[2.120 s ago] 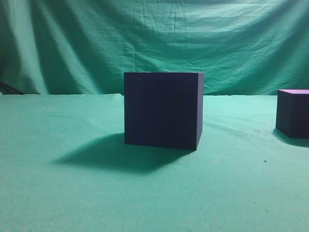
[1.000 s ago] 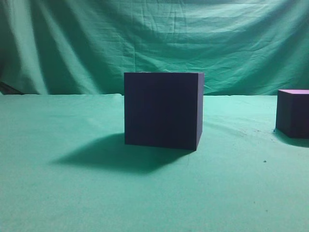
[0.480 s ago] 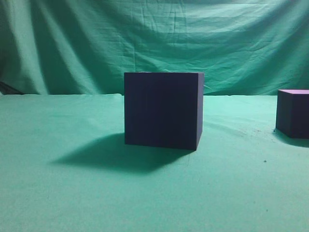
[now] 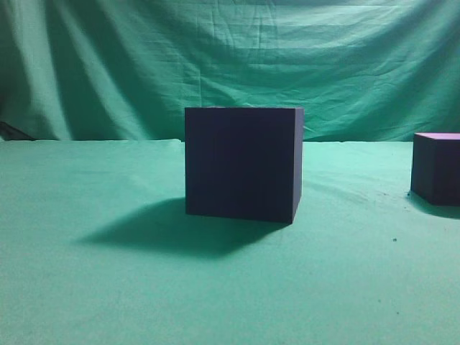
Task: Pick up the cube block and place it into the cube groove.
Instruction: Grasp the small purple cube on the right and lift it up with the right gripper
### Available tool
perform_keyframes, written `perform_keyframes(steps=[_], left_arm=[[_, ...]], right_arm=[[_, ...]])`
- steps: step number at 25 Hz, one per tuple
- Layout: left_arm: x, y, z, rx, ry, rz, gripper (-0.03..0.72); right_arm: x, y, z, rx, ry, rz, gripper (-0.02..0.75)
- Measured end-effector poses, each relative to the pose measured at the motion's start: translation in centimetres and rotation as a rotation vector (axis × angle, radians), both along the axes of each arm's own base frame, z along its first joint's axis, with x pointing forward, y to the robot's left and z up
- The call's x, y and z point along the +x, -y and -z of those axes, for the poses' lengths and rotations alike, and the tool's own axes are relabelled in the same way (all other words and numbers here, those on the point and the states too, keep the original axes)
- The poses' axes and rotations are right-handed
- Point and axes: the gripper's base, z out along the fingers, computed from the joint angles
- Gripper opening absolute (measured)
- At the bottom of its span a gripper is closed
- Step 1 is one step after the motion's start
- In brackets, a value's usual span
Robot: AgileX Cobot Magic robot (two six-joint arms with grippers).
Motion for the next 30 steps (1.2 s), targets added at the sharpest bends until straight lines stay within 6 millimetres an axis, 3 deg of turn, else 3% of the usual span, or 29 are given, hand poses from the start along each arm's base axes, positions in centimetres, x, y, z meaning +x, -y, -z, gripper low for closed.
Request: perform_keyframes(steps=[10,13,17,22,27,30], left_arm=[[0.0,0.0,0.0,0.0,0.0,0.0,0.0],[0.0,0.0,0.0,0.0,0.0,0.0,0.0],[0.0,0.0,0.0,0.0,0.0,0.0,0.0],[0.0,0.0,0.0,0.0,0.0,0.0,0.0],[0.0,0.0,0.0,0.0,0.0,0.0,0.0],[0.0,0.0,0.0,0.0,0.0,0.0,0.0]], right_arm=[[-0.1,1.3,-2.2,-0.067,0.25,0.145,0.046],[-0.1,0.8,-2.4,-0.08,0.194,0.094,0.046],[0.2,0.2,-4.5,-0.155,0.11,0.024,0.046],[2.8,-0.5,-6.3,-0.211,-0.121,-0.073,0.046],[5.2,-0.7,-7.0,-0.222,-0.236,-0.097,0.046],[6.1,-1.3,-7.9,-0.318,-0.317,-0.193,0.046]])
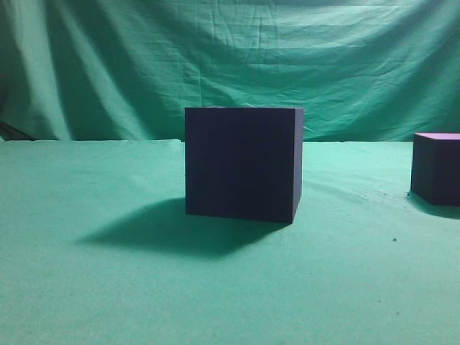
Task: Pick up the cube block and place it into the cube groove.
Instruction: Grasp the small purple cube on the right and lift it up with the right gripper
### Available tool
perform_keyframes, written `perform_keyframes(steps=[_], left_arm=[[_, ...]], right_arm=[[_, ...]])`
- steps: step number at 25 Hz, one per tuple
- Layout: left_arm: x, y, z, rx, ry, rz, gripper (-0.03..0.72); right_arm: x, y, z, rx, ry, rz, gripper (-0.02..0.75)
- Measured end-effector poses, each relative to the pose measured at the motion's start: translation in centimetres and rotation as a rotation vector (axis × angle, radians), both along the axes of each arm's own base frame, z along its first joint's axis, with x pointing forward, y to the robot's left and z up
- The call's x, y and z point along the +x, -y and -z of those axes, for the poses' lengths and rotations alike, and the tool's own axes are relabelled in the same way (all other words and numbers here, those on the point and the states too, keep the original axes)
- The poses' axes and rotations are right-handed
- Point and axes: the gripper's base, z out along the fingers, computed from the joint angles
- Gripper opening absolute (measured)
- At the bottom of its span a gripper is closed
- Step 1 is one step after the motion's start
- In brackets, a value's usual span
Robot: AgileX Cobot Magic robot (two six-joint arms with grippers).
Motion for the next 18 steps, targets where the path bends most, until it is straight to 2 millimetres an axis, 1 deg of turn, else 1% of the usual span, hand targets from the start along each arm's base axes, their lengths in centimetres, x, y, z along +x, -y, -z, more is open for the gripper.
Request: perform_keyframes(steps=[2,3,7,8,10,13,16,18], left_arm=[[0.0,0.0,0.0,0.0,0.0,0.0,0.0],[0.0,0.0,0.0,0.0,0.0,0.0,0.0],[0.0,0.0,0.0,0.0,0.0,0.0,0.0],[0.0,0.0,0.0,0.0,0.0,0.0,0.0],[0.0,0.0,0.0,0.0,0.0,0.0,0.0],[0.0,0.0,0.0,0.0,0.0,0.0,0.0],[0.0,0.0,0.0,0.0,0.0,0.0,0.0],[0.0,0.0,0.0,0.0,0.0,0.0,0.0]], right_arm=[[1.0,-0.5,-0.6,-0.064,-0.091,-0.089,0.046],[1.5,-0.7,-1.0,-0.084,-0.136,-0.131,0.0],[4.3,-1.8,-2.0,-0.11,-0.33,-0.25,0.0],[5.0,-2.2,-1.9,-0.129,-0.385,-0.275,0.0],[6.3,-2.9,-2.2,-0.173,-0.481,-0.277,0.0],[8.4,-3.9,-1.7,-0.272,-0.632,-0.242,0.0],[10.0,-4.7,-1.2,-0.331,-0.712,-0.186,0.0],[10.8,-5.4,-0.8,-0.342,-0.744,-0.18,0.0]])
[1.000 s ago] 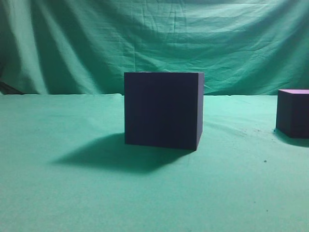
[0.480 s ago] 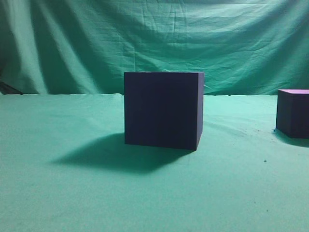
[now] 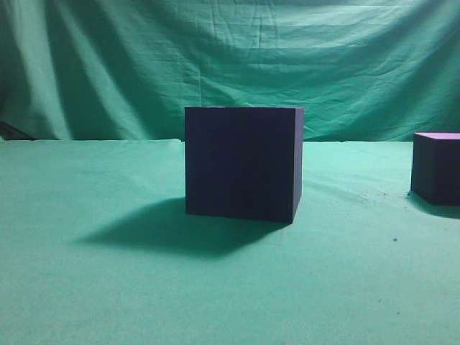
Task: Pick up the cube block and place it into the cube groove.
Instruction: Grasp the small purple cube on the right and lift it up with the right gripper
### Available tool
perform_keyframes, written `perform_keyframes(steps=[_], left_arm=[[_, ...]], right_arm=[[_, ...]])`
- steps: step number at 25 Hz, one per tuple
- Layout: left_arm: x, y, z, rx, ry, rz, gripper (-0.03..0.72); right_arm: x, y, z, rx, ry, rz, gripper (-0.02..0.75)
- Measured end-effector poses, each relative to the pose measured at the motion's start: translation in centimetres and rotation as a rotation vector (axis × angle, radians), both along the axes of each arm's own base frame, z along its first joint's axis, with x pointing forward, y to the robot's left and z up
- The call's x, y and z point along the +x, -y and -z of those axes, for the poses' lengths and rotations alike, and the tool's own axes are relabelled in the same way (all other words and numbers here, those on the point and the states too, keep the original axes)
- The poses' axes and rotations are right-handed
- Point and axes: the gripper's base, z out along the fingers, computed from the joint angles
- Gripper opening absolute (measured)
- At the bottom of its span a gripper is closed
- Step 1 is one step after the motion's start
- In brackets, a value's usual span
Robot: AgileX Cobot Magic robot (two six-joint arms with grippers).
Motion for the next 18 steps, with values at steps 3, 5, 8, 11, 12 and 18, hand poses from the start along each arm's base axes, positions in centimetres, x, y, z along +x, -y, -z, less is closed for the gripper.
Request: perform_keyframes(steps=[3,5,8,11,12,18], left_arm=[[0.0,0.0,0.0,0.0,0.0,0.0,0.0],[0.0,0.0,0.0,0.0,0.0,0.0,0.0],[0.0,0.0,0.0,0.0,0.0,0.0,0.0],[0.0,0.0,0.0,0.0,0.0,0.0,0.0],[0.0,0.0,0.0,0.0,0.0,0.0,0.0],[0.0,0.0,0.0,0.0,0.0,0.0,0.0]], right_arm=[[0.9,-1.0,1.2,-0.02,-0.051,-0.016,0.0],[1.6,-1.7,2.0,-0.033,-0.087,-0.028,0.0],[2.5,-2.4,2.7,-0.042,-0.118,-0.027,0.0],[3.3,-2.7,3.1,-0.045,-0.132,-0.019,0.088],[3.5,-2.7,3.2,-0.049,-0.138,-0.019,0.139],[4.1,-2.7,4.1,-0.058,-0.144,0.075,0.555]])
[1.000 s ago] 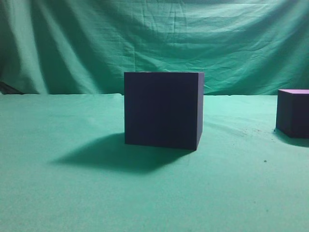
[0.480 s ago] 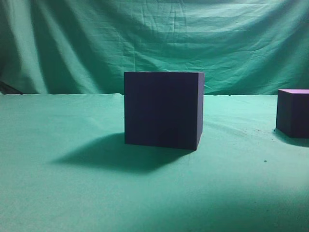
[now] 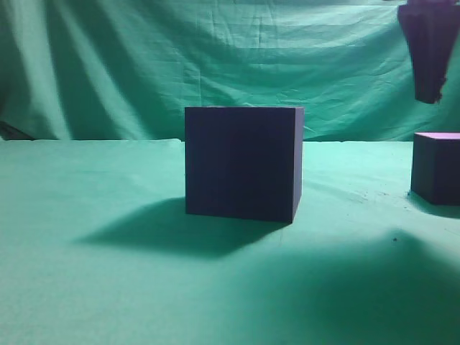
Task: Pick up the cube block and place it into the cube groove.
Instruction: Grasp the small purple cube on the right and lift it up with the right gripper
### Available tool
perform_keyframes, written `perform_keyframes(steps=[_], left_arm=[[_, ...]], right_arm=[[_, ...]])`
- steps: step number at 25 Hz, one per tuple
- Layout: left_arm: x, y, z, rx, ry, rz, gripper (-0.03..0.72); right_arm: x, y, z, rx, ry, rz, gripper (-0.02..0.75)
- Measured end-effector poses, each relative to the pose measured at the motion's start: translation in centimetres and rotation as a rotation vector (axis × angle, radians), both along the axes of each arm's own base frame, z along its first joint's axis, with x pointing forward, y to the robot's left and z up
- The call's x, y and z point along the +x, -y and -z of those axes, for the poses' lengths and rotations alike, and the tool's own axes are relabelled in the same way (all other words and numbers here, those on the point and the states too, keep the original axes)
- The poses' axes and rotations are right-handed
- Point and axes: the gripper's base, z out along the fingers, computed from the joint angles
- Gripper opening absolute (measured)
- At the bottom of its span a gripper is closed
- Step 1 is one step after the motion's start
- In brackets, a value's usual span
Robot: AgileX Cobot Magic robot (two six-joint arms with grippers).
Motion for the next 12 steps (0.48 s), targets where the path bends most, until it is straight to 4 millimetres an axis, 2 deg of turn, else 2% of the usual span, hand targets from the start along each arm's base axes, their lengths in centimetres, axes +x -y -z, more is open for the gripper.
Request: perform_keyframes(steps=[2,7,12], left_arm=[[0.0,0.0,0.0,0.0,0.0,0.0,0.0],[0.0,0.0,0.0,0.0,0.0,0.0,0.0],[0.0,0.0,0.0,0.0,0.0,0.0,0.0]], right_arm=[[0.2,0.2,0.0,-0.01,0.025,0.048,0.631],[0.7,0.3,0.0,-0.013,0.059,0.109,0.628],[1.7,-0.1,2.2,-0.031,0.01,0.12,0.628]])
